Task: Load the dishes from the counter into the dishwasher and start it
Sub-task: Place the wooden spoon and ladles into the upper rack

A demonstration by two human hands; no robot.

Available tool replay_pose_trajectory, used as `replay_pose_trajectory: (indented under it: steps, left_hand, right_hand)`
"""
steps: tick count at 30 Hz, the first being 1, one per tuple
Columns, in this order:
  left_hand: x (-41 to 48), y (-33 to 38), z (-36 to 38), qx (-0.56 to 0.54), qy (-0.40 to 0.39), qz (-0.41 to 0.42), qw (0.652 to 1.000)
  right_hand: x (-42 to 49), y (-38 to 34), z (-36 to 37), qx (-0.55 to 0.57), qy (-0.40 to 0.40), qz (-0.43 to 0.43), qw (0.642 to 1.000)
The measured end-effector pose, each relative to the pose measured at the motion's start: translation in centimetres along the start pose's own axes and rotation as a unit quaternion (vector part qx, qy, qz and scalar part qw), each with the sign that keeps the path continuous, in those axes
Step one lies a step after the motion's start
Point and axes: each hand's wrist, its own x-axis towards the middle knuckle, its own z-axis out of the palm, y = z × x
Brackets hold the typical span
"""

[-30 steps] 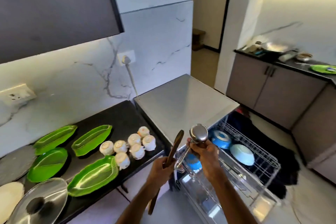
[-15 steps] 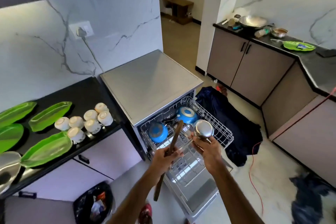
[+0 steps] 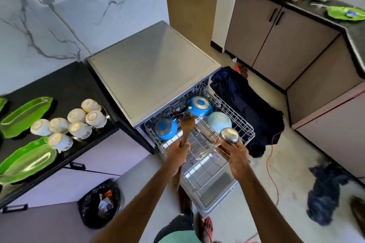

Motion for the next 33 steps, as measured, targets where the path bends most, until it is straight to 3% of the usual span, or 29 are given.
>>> replay_pose_trajectory:
  steps: [9,15,18,22,26,33]
  left_hand:
    - [13.5,-1.6,2.6,0.296,-0.053,0.111,0.947]
    - [20.0,-4.4,4.7,0.407,-0.080,0.173,0.893]
    - [23.2,-6.3,6.7,0.500,-0.088,0.204,0.837]
    - [27.2,-8.3,9.9,0.623,-0.133,0.250,0.729]
    - [29.7,-9.7,12.5,0.676,-0.172,0.314,0.644]
    - [32.6,-11.4,13.6,0.682,-0.186,0.346,0.617]
  right_hand:
    - [10.3,3.8,-2.4,-0.033,0.069,0.032,0.997]
    - [16.0,5.9,-5.4,-0.012,0.109,0.041,0.993]
    - [18.5,5.9,-6.6,-0.001,0.118,0.040,0.992]
    - [22.2,6.6,-8.5,0.004,0.123,0.058,0.991]
    - [25.0,8.4,-10.2,0.001,0.132,0.090,0.987]
    - [25.9,10.4,-10.4,-0.013,0.088,0.085,0.992]
